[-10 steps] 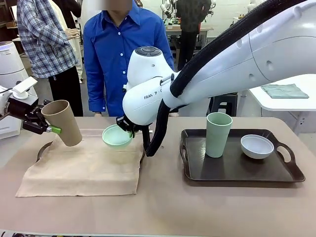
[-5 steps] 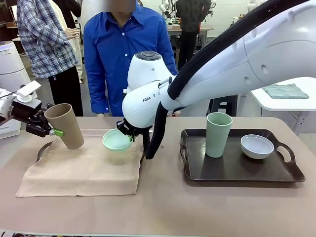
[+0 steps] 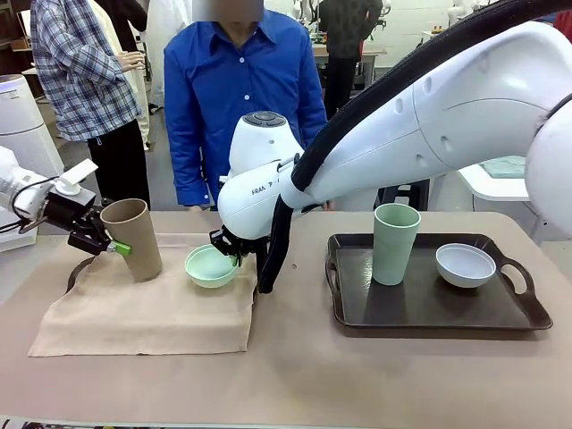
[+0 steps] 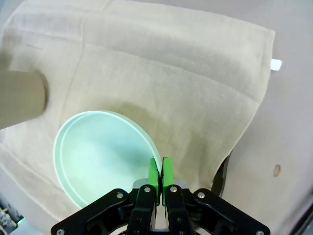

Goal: Set up a tray with a mat and arrange the tableware.
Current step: Place the Picnic Bowl and Reusable plastic cup back onto the Handle tray in front of the human's position.

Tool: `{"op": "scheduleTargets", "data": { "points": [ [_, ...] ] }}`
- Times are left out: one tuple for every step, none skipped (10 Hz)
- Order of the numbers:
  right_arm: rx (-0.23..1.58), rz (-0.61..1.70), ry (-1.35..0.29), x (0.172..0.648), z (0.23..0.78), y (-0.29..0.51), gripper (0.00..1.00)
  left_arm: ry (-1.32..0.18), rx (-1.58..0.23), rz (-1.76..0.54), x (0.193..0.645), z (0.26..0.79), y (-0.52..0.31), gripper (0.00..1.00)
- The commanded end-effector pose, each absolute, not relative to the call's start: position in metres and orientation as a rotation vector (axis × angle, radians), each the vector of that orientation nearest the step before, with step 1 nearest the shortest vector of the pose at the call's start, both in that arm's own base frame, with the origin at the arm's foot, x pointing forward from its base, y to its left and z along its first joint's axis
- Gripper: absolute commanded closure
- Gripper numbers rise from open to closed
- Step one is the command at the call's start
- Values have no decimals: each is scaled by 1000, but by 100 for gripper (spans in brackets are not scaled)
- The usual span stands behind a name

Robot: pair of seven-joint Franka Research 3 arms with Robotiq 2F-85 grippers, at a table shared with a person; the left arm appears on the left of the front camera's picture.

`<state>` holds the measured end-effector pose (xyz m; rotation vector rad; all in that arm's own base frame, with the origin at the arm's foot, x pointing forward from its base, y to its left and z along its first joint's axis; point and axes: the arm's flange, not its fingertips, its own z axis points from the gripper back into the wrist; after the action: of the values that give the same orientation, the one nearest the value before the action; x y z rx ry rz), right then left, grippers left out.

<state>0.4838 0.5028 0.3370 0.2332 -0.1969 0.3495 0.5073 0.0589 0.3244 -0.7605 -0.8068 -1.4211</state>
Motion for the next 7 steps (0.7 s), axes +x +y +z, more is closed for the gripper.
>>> {"op": "scheduleTargets", "data": {
  "points": [
    [243,367,-173,488,337,505,96,-771,-757,-1380,517,320,55,13],
    [237,365,-174,489,336,503,96,-758,-753,-1374,519,318,53,13],
    [231,360,-170,488,335,501,52,-756,-754,-1368,519,317,52,0],
    [212,354,-174,486,337,499,37,-753,-752,-1365,519,317,54,0],
    [172,321,-159,483,342,497,0,-744,-736,-1361,516,319,56,0],
    [126,300,-154,479,347,496,18,-718,-701,-1373,513,322,58,0],
    [91,297,-160,470,355,496,0,-691,-660,-1389,509,324,60,0]
  ]
}}
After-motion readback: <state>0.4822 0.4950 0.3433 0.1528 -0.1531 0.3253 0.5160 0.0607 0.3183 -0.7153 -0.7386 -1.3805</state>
